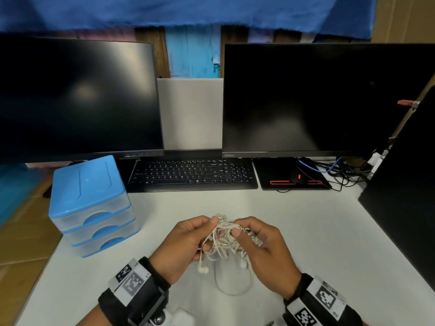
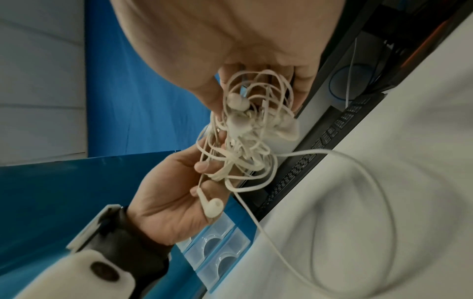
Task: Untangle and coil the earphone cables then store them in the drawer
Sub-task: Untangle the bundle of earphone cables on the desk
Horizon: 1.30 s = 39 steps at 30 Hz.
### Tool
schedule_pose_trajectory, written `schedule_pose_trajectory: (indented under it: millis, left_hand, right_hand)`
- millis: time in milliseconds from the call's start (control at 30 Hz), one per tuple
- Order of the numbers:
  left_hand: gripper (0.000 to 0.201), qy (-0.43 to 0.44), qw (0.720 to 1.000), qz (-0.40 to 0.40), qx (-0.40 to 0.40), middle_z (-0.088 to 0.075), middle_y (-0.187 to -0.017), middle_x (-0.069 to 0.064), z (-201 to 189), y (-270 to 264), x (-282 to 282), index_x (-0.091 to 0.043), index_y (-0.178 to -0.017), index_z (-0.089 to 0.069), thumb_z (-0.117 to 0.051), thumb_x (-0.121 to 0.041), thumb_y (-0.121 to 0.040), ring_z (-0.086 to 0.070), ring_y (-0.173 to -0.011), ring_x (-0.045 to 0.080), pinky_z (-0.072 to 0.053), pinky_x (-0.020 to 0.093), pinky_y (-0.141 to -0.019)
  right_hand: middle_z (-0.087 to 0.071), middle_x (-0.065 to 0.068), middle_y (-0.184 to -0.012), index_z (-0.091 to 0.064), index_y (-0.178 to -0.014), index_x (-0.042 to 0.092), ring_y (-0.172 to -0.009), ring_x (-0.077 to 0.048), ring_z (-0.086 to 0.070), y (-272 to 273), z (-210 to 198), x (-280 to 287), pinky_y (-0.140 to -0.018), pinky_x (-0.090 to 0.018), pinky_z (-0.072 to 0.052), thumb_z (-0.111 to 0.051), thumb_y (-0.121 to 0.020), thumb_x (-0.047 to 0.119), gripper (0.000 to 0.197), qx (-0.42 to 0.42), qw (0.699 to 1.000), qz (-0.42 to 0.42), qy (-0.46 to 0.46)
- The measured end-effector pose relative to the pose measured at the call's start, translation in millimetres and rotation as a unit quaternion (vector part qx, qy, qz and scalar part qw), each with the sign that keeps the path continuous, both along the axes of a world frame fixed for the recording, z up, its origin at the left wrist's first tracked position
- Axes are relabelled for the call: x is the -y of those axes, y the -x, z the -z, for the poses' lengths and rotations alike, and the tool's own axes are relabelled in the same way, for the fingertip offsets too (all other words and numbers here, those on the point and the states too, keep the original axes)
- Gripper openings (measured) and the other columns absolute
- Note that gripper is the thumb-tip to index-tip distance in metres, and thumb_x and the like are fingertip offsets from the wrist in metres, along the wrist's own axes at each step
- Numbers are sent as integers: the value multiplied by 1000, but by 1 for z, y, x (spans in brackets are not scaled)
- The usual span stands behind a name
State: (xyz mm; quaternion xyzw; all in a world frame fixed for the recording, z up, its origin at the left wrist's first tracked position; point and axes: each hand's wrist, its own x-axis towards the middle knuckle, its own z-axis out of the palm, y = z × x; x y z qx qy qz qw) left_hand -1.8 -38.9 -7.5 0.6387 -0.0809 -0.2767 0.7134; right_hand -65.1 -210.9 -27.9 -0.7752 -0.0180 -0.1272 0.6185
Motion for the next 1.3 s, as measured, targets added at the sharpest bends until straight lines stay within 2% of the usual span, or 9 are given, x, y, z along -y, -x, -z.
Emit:
schedule_pose_trajectory:
  millis: [67, 300, 400, 567, 700, 833, 1000, 1167, 1300]
  left_hand:
    - [29, -16, 1000, 9, 24, -54, -72, 4, 2, 0, -1, -13, -82, -67, -73, -40, -78, -44, -52, 9, -33, 21, -50]
    - [27, -26, 997, 31, 61, -67, -77, 3, 1, -2, -4, -2, -96, -71, -74, -20, -76, -51, -56, 10, -35, 20, -46]
    - [19, -20, 997, 31, 64, -71, -77, 2, 0, -2, -4, -6, -96, -73, -66, -18, -83, -54, -56, 9, -37, 20, -45]
    - [15, -10, 998, 12, 53, -74, -78, 6, 0, -2, -1, -11, -97, -70, -55, -11, -94, -55, -54, 10, -36, 19, -46]
    - [11, 0, 998, 14, 63, -72, -77, 2, -1, -1, -1, -11, -96, -69, -61, -14, -89, -51, -56, 10, -35, 18, -48]
    - [18, 11, 996, 27, 80, -73, -80, 1, 0, 0, -2, -11, -94, -72, -71, -17, -77, -53, -57, 5, -35, 17, -50]
    - [18, 21, 996, -2, 86, -72, -78, 5, 2, 0, -1, -9, -87, -76, -69, -22, -76, -54, -61, 8, -39, 20, -53]
    - [21, 9, 995, -3, 94, -69, -72, 5, 0, 0, -1, -8, -82, -76, -70, -27, -74, -52, -62, 11, -38, 21, -55]
    - [19, 3, 995, -11, 101, -66, -72, 7, 3, 2, 1, -9, -79, -74, -71, -28, -79, -49, -64, 14, -38, 20, -54]
  right_hand:
    - [-69, -13, -81, -70, -88, 11, -70, -32, -61, 0, -3, 0, -66, -36, -50, -58, -96, 15, 15, 2, 1000, -6, -18]
    - [-61, -28, -78, -62, -83, 1, -68, -23, -53, -3, -5, 1, -66, -37, -44, -55, -95, 26, 29, -18, 996, -10, -84]
    - [-62, -20, -76, -62, -81, -1, -70, -24, -55, -6, -5, 4, -69, -38, -45, -56, -96, 23, 29, -39, 992, -8, -119]
    - [-69, -9, -78, -67, -80, -1, -75, -15, -63, -3, -12, 7, -73, -23, -50, -59, -95, 16, 24, -54, 987, -41, -144]
    - [-72, -17, -86, -70, -83, 2, -80, -16, -66, -3, -14, 6, -77, -24, -52, -64, -88, 29, 28, -54, 987, -38, -144]
    - [-72, -12, -88, -72, -84, 10, -77, -10, -63, 0, -13, 6, -74, -26, -52, -75, -84, 10, 3, -21, 997, -13, -78]
    - [-71, -2, -86, -70, -88, 14, -76, -4, -62, 4, -15, 3, -69, -14, -49, -73, -82, -1, 16, 13, 1000, -4, -23]
    - [-71, 3, -95, -75, -86, 22, -101, -15, -65, 5, -15, 2, -88, -19, -49, -80, -79, 11, 14, 35, 999, 18, 12]
    - [-68, 10, -94, -74, -80, 26, -104, -14, -62, 3, -13, 4, -93, -25, -47, -76, -82, 14, 12, 28, 998, 26, 55]
